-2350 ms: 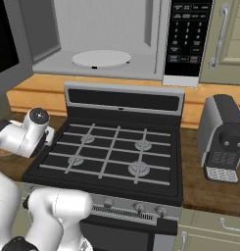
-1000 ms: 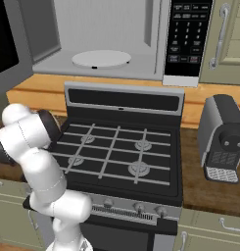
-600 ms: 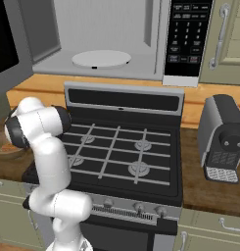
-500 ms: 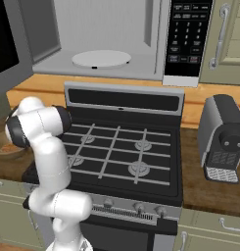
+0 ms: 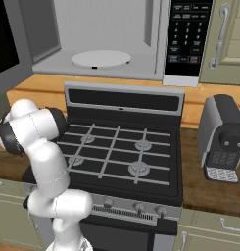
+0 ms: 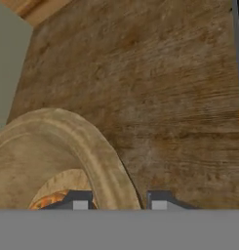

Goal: Open the microwave, place the bowl with waffle inside the microwave, then close the microwave door and turn it on.

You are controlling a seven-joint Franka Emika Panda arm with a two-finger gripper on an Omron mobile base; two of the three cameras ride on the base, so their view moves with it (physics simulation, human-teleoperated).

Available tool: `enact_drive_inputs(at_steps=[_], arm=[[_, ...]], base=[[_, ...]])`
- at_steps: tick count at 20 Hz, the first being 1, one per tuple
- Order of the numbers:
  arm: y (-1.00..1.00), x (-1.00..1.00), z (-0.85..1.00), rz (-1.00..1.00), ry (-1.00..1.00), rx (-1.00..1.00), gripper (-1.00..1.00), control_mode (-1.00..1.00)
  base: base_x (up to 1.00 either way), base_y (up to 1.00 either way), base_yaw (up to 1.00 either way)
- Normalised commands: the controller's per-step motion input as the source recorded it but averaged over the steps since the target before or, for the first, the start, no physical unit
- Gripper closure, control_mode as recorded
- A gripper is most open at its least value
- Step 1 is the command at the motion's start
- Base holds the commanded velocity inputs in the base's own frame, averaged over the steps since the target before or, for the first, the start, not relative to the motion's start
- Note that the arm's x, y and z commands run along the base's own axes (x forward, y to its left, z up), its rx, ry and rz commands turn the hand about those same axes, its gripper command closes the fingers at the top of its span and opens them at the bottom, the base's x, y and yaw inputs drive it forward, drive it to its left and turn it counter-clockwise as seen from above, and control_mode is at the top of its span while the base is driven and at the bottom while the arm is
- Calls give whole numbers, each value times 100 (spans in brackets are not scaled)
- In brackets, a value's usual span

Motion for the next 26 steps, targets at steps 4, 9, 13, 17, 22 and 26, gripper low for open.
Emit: enact_drive_inputs(at_steps=[4, 9, 13, 17, 22, 26], arm=[[-54, -64, 68, -34, -38, 0, 100, -100], [-99, -19, 89, -23, -8, 5, 100, -100], [-100, -1, 100, -15, 1, 9, 100, -100], [-100, -15, 100, -12, 10, 4, 100, -100], [-100, -51, 100, -14, 8, 0, 100, -100], [-100, -53, 100, -6, 7, 4, 100, -100]], base=[[0, 0, 0], [0, 0, 0], [0, 0, 0], [0, 0, 0], [0, 0, 0], [0, 0, 0]])
